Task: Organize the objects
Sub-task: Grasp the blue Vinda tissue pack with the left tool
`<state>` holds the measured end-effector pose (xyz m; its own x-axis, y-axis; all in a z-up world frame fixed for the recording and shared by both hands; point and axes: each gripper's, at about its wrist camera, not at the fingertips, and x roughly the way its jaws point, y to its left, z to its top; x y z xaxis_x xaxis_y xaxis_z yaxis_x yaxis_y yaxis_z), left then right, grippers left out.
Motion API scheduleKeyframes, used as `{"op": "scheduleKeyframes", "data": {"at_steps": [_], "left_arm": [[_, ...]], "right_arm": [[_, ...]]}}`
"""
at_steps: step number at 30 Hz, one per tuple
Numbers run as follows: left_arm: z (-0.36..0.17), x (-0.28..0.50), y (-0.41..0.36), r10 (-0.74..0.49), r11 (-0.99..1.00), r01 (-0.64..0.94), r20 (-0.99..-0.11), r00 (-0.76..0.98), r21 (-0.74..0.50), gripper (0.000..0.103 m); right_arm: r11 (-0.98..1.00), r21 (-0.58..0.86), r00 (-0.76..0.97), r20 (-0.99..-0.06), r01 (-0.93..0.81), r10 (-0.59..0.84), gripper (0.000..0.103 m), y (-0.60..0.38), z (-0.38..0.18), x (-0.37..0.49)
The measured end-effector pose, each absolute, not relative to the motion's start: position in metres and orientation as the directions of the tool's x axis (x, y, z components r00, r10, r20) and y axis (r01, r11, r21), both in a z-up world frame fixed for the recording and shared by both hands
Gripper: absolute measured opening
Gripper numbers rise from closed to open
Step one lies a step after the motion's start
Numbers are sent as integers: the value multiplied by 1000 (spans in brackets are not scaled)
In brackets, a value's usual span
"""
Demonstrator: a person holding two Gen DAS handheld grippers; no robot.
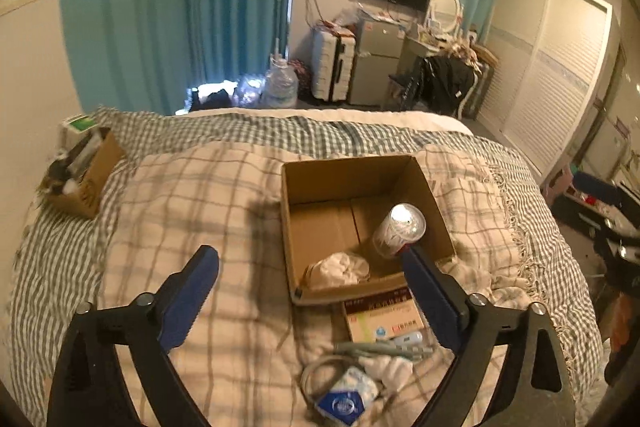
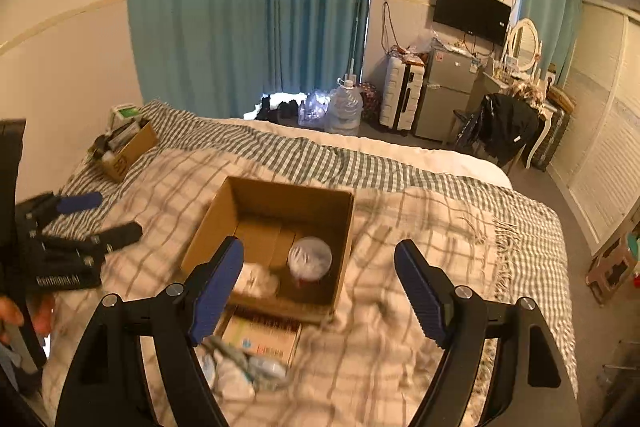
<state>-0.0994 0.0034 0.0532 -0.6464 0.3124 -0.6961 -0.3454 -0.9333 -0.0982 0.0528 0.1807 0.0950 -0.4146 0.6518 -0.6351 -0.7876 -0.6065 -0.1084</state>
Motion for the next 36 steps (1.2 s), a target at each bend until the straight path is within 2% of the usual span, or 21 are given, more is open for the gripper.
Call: {"op": "scheduleKeyframes", "data": {"at_steps": [1,5,9,18,25,29,36], "left_arm": [[54,-88,-1,304,-938,-333,-688,-659,-95,102],[46,-60,-13,288,-948,-303,-678,-676,-101,103],[21,-40,-17,279,-954,-272,-689,-669,-122,103],[-67,-25,1,212,-964,-256,-773,-598,-66,103],[-132,-16,18,199,-949,-314,-849,-490,-41,103],[-147,-12,36,182,-926,-377,-874,-451,2,103],[-164,-32,48,210,-913,-405,-912,-353,-53,100]], "right_arm": [[-608,-109,-415,-636,-786,651,80,173,94,56],[-596,-124,-393,-643,-794,658,94,144,77,68],[-595,-109,-380,-676,-796,632,97,131,47,74],[-570,-58,-331,-764,-820,553,97,136,-38,73],[-522,6,-300,-825,-853,480,97,153,-84,78],[-517,6,-284,-841,-856,460,97,155,-97,76],[-515,-14,-251,-862,-857,441,97,154,-107,70]]}}
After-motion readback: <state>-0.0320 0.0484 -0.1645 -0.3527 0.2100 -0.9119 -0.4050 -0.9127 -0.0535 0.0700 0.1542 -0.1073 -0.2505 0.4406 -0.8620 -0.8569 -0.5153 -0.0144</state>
